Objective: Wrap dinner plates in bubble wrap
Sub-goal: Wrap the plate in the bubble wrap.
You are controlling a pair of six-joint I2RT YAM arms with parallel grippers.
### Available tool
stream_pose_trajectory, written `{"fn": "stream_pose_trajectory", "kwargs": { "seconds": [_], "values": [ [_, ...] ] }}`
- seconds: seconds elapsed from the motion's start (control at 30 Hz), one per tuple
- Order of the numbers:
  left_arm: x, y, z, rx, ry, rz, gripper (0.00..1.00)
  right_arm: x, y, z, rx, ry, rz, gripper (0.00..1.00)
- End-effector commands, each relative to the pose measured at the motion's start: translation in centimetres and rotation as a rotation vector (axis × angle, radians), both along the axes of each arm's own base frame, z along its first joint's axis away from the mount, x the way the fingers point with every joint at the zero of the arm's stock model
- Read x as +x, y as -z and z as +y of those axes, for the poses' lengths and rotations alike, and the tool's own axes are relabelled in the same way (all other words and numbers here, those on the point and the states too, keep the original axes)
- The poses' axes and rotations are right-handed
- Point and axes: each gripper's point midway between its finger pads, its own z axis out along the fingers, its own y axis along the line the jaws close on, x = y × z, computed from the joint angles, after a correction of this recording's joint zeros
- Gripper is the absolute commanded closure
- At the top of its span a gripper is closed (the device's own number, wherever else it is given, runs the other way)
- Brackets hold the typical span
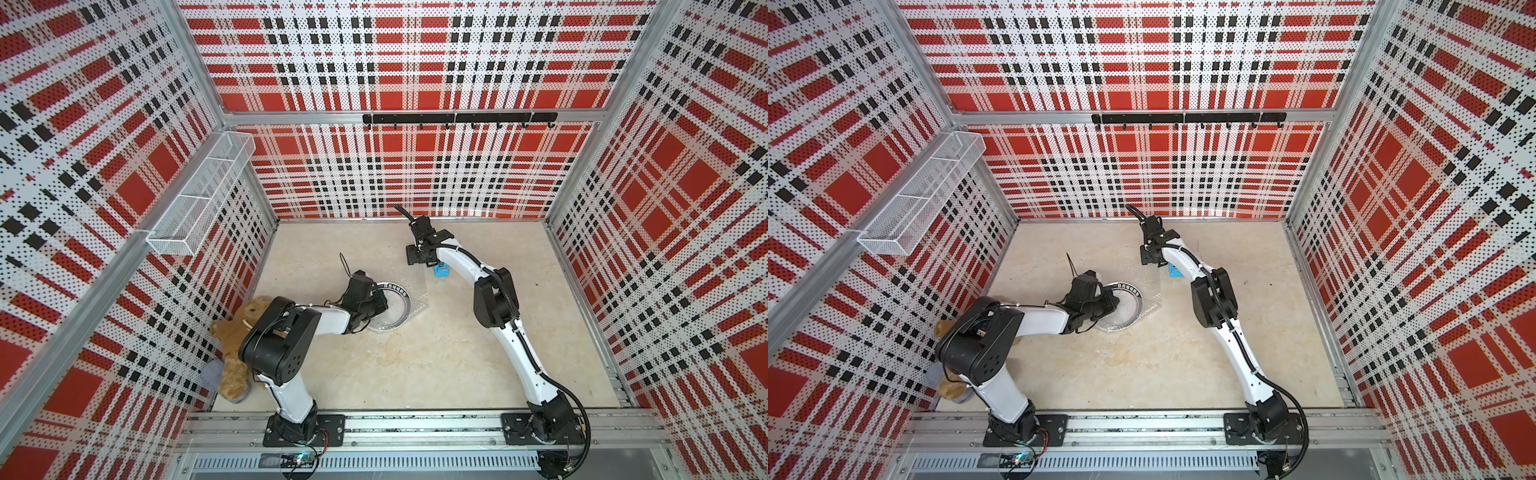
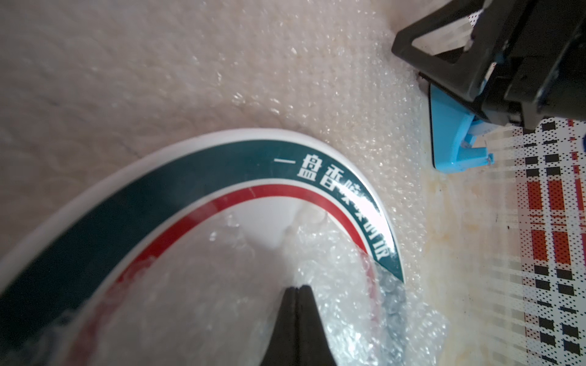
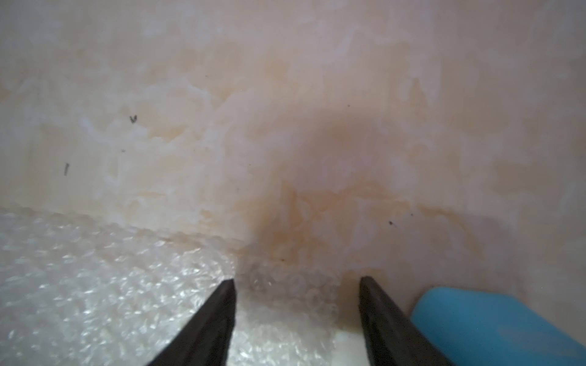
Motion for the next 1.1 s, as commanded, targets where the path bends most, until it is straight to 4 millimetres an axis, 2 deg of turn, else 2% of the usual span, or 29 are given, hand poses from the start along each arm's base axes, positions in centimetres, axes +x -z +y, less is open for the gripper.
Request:
{"fn": "stream_pose_trajectory", "kwargs": {
  "seconds": [0.0, 0.13, 0.23, 0.37, 0.47, 0.57, 0.67, 0.77, 0.97, 1.07],
  "values": [
    [-4.2, 5.5, 3.3, 0.15, -0.03, 0.215, 1.0, -1.0, 2.8, -1.6, -0.054, 0.003, 0.078, 0.53],
    [-4.0, 5.4, 3.2, 0.15, -0.029, 0.211, 1.0, -1.9, 2.6, 0.0, 0.042, -0.049, 0.108, 0.68],
    [-3.9, 5.4, 3.3, 0.151, -0.029, 0.211, 1.0, -1.4, 1.0, 0.7, 0.08, -0.066, 0.074, 0.83],
    [-4.0, 5.4, 3.3, 0.152, -0.026, 0.212, 1.0, -0.1, -3.4, 1.3, 0.113, -0.096, -0.031, 1.0],
    [-4.0, 5.5, 3.4, 0.155, -0.029, 0.216, 1.0, 0.4, -7.3, 1.9, 0.146, -0.138, -0.109, 1.0],
    [-4.0, 5.6, 3.4, 0.152, -0.032, 0.218, 1.0, -0.5, -10.4, 2.6, 0.204, -0.19, -0.148, 1.0],
    [-4.0, 5.7, 3.4, 0.149, -0.041, 0.222, 1.0, -3.0, -11.9, 3.5, 0.297, -0.25, -0.146, 1.0],
    [-4.0, 5.8, 3.7, 0.145, -0.065, 0.226, 1.0, -6.5, -12.0, 4.6, 0.373, -0.31, -0.103, 1.0],
    [-4.5, 6.5, 4.1, 0.118, -0.12, 0.246, 1.0, -13.2, -12.3, 8.0, 0.551, -0.392, -0.01, 1.0],
    [-4.8, 6.6, 4.2, 0.091, -0.152, 0.247, 1.0, -16.2, -11.9, 9.2, 0.569, -0.411, 0.024, 1.0]
  ]
}}
